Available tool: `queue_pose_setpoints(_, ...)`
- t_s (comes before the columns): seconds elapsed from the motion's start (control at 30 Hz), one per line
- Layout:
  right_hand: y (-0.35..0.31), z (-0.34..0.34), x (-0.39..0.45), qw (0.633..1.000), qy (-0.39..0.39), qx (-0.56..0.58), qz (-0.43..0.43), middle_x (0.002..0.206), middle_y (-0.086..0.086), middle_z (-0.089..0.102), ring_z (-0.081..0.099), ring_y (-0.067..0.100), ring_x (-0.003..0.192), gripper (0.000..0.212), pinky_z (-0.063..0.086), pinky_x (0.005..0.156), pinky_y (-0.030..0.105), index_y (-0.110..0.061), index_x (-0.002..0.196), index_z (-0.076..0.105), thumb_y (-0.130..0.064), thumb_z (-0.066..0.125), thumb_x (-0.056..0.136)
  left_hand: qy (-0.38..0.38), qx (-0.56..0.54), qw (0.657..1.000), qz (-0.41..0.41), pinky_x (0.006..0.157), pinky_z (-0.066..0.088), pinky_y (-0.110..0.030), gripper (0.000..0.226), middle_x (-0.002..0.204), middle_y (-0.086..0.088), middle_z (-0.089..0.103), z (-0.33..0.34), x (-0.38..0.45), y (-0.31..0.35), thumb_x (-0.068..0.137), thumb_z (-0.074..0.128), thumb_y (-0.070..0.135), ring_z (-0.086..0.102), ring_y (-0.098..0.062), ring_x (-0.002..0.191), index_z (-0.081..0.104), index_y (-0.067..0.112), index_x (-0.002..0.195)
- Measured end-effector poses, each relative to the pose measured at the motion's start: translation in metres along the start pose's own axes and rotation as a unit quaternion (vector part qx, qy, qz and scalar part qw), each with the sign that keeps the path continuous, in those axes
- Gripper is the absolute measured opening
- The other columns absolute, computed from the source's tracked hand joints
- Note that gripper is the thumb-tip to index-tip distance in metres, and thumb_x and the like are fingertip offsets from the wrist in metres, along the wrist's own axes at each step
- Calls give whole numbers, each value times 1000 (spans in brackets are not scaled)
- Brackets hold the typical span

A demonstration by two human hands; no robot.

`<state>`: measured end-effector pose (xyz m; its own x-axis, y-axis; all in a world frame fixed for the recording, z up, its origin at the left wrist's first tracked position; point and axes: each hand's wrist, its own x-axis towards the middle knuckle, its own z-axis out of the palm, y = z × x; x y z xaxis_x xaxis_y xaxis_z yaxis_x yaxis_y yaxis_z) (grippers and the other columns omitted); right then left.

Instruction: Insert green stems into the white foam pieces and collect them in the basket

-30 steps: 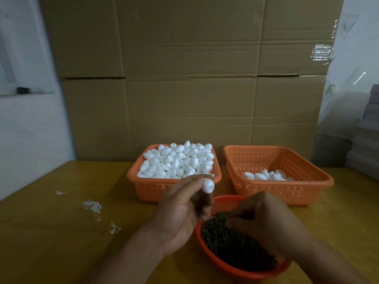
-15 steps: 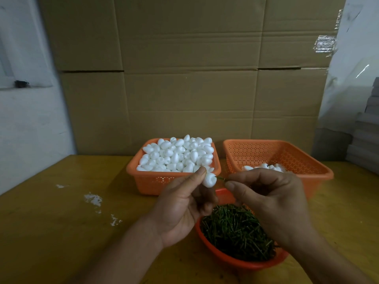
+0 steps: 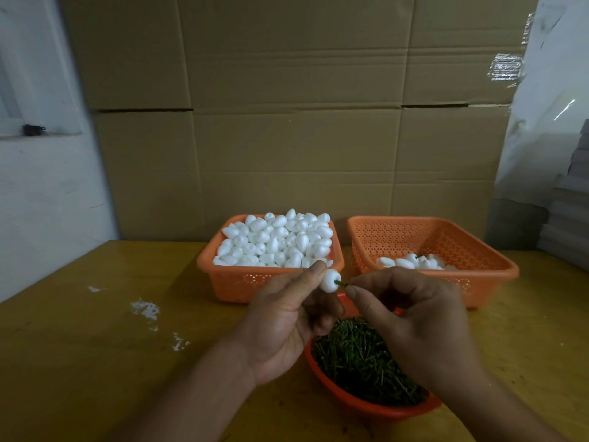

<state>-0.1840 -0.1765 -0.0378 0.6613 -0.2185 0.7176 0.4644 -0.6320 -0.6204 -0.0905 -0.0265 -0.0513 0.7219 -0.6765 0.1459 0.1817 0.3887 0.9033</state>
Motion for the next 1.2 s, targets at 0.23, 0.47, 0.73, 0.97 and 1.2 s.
queue_pose_setpoints(0.23, 3, 5, -2, 996, 9, -74, -53, 67, -11, 70, 63, 13, 55, 10, 50, 50, 31, -19, 84, 79, -10, 82, 79, -2, 14, 999, 36, 51, 43, -21, 27, 76, -7, 63, 3, -1, -1, 76, 78, 31, 59, -12, 62, 69, 10, 91)
queue_pose_setpoints(0.47, 8, 9, -3, 998, 3, -56, -1, 67, -18, 72, 68, 5, 58, 10, 53, 51, 23, -25, 85, 79, -16, 81, 81, -1, 45, 997, 70, 58, 45, -20, 23, 75, -8, 66, 2, 0, -3, 78, 79, 22, 55, -11, 64, 77, 10, 98)
queue_pose_setpoints(0.73, 9, 16, -7, 1000, 13, -3, 13, 63, -14, 69, 62, 7, 50, 14, 43, 44, 12, -30, 78, 75, -17, 78, 83, 27, 152, 976, 153, 62, 45, -20, 24, 71, -1, 61, 0, 1, -5, 78, 77, 36, 53, -9, 66, 78, 19, 95)
queue_pose_setpoints(0.97, 6, 19, -9, 999, 29, 15, -18, 68, -17, 70, 65, 5, 54, 15, 46, 47, 12, -30, 81, 73, -16, 78, 84, 6, 171, 968, 181, 61, 45, -18, 19, 69, 6, 63, 2, -1, 0, 78, 72, 36, 52, -5, 65, 77, 23, 91)
queue_pose_setpoints(1.2, 3, 22, -10, 991, 31, 129, 19, 69, -13, 74, 69, 4, 59, 12, 50, 53, 13, -24, 79, 75, -13, 75, 84, 5, 183, 964, 193, 60, 45, -18, 22, 65, 9, 61, 3, 0, -1, 80, 74, 40, 51, -4, 61, 76, 24, 95)
